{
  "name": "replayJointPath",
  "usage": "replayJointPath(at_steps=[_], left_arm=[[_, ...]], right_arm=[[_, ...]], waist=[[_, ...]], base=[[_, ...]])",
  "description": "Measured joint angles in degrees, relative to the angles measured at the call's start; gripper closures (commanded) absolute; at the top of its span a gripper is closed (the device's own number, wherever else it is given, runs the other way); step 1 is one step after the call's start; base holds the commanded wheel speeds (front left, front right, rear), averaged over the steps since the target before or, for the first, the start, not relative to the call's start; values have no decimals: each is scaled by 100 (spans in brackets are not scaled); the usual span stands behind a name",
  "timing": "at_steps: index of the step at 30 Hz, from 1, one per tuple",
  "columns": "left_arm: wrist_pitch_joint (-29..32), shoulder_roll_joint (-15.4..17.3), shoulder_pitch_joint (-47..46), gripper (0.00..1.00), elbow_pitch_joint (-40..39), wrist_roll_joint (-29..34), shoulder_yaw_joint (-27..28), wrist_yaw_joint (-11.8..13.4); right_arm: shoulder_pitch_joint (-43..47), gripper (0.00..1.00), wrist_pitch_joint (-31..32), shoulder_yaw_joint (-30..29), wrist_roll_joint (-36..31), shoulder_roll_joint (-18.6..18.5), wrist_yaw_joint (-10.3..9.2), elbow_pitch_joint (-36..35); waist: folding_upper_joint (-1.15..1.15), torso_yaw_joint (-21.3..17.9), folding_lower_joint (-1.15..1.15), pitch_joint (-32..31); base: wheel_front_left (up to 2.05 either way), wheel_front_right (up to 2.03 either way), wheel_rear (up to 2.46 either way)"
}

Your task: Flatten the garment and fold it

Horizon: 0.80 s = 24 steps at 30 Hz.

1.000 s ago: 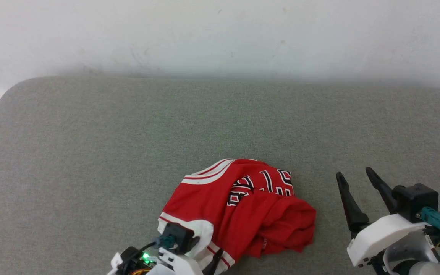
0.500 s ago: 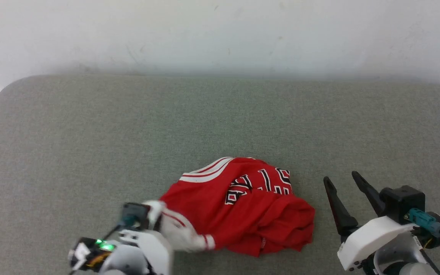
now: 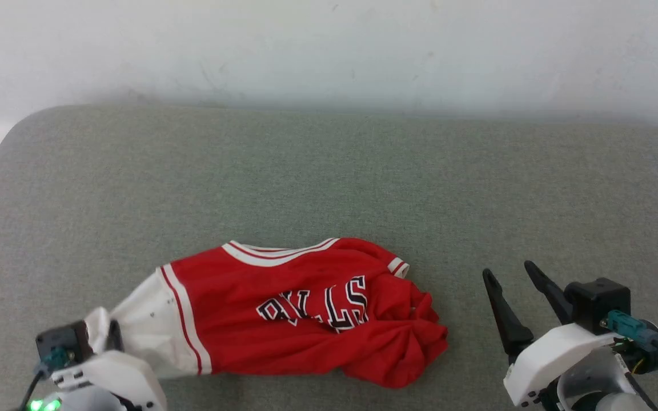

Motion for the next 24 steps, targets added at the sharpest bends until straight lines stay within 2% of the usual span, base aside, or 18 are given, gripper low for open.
replayJointPath(at_steps=[1,2,5,8,14,17,24], left_arm=[[-1,-40,99,32,4,-88,32,0],[7,-97,177,0,20,-207,54,-3],[21,-270,354,0,103,-408,35,-99],[-309,-530,424,0,104,-695,92,-235],[-1780,-740,355,0,83,-608,7,-623],[-2081,-868,194,0,62,-454,-102,-720],[-2182,-1102,-208,0,-155,-66,-231,-1083]], right_arm=[[1,0,26,-4,-4,0,0,12],[1,0,57,0,-15,-1,0,23],[-1,0,100,55,-60,0,0,64],[-73,0,98,163,-115,0,0,158],[-672,0,213,479,-122,4,0,637],[-1027,0,575,604,-96,-13,0,1118],[-1854,0,2049,881,280,-214,0,2094]], waist=[[0,15,0,0],[0,32,0,-1],[0,91,0,1],[0,161,0,9],[0,368,0,63],[0,502,0,109],[0,825,0,291]], base=[[0,0,0],[0,0,0],[0,0,0],[0,0,0],[0,0,0],[0,0,0],[0,0,0]])
